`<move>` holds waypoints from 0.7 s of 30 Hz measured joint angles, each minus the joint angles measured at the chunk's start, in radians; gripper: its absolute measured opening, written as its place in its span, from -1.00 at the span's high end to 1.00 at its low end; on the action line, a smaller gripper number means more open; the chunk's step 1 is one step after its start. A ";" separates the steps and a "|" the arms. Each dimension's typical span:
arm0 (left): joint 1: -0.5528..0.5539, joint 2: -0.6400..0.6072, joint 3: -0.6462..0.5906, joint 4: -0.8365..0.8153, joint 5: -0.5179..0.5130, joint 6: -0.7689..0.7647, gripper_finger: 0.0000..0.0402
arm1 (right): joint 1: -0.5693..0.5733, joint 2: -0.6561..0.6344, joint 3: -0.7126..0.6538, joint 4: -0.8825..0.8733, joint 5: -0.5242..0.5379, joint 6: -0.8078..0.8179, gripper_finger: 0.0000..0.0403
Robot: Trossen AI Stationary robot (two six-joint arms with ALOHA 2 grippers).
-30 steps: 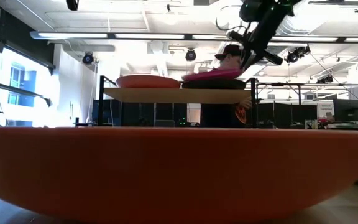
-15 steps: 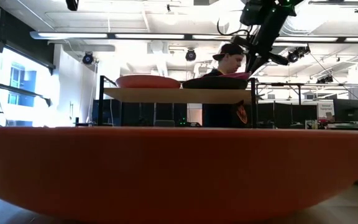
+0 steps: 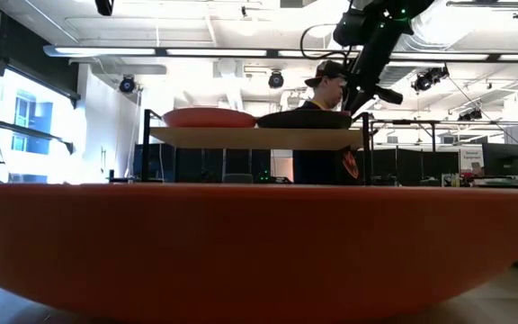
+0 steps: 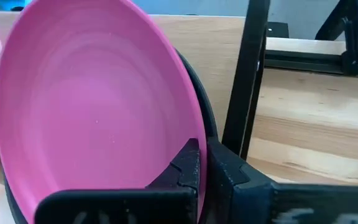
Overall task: Place and stack plates onto a shelf
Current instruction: Stack the pink plate on top of the black plate on the shelf, then stack the white plate on top of the light pink plate on the shelf
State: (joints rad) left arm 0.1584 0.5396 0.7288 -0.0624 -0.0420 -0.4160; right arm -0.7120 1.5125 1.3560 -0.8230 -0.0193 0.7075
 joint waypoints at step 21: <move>0.000 0.000 0.000 0.000 -0.024 0.011 0.57 | -0.011 -0.182 0.000 -0.007 -0.061 -0.157 0.17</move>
State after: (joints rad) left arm 0.1582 0.5396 0.7288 -0.0621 -0.0656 -0.4051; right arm -0.7227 1.3310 1.3560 -0.8296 -0.0807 0.5502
